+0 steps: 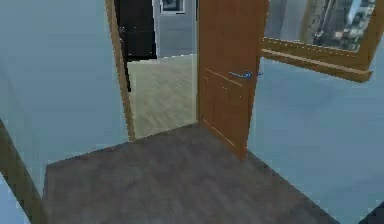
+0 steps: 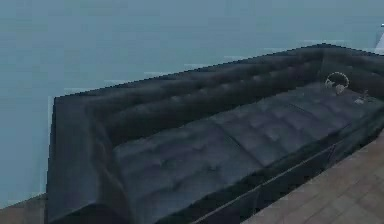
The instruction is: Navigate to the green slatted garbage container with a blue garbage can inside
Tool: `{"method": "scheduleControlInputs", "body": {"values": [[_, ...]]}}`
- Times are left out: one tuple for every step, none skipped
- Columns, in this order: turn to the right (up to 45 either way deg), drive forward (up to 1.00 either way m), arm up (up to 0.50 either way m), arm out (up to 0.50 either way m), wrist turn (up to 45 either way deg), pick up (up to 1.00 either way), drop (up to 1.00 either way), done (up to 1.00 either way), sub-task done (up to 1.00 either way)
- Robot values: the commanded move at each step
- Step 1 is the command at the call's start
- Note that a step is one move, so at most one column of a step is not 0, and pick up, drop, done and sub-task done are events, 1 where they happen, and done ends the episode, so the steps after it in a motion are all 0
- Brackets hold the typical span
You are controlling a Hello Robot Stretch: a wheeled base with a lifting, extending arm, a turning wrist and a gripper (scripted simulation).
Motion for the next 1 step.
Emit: {"method": "scheduleControlInputs", "body": {"values": [[-24.0, 0.00, 0.00, 0.00, 0.0, 0.00, 0.00, 0.00, 0.00]]}}
